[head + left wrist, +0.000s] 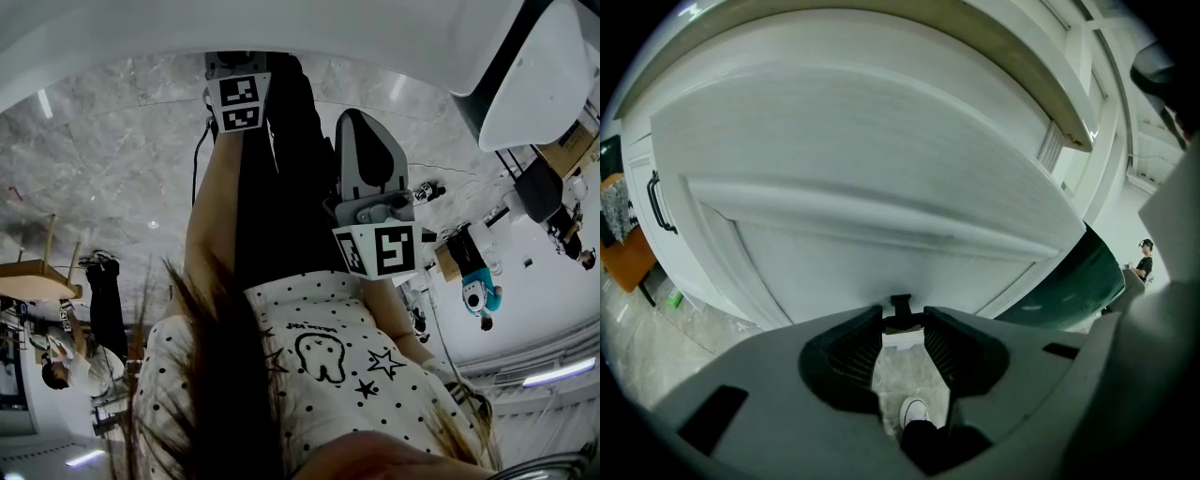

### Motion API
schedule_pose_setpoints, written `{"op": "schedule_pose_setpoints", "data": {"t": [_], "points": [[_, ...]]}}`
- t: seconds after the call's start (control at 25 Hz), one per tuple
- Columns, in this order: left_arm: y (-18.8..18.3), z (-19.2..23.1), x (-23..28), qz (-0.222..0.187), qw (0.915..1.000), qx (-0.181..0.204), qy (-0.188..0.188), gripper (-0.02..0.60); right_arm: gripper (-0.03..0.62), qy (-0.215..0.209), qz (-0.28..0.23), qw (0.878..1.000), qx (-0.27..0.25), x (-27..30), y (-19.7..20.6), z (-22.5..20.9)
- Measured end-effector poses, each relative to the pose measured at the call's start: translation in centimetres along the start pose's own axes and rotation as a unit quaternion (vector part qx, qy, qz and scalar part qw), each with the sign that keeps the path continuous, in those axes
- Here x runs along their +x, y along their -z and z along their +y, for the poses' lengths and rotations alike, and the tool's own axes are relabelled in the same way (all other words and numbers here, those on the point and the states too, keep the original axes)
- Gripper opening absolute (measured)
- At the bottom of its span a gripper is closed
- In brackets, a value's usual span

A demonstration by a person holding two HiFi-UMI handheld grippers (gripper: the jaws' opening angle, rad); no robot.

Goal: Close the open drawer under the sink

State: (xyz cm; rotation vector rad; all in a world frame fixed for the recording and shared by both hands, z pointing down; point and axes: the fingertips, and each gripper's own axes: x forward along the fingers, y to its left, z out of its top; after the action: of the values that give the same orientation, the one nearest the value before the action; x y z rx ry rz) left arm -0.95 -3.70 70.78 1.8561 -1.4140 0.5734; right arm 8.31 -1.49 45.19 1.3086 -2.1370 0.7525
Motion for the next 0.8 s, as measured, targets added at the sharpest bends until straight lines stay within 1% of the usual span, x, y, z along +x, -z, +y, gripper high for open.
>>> {"op": "schedule_pose_setpoints", "data": {"t": [0.24,0.8], "points": [[-0.75,0.27,0.46,-0.006,1.0,-0.002,-0.001,0.141,0.014,-0.002,0.0,1.0,0.0,0.26,-0.16,0.23],[-0.82,0.43,0.8,-0.008,1.0,-0.003,-0.001,0.141,0.014,-0.004,0.001,1.0,0.004,0.43,0.06,0.12]]}}
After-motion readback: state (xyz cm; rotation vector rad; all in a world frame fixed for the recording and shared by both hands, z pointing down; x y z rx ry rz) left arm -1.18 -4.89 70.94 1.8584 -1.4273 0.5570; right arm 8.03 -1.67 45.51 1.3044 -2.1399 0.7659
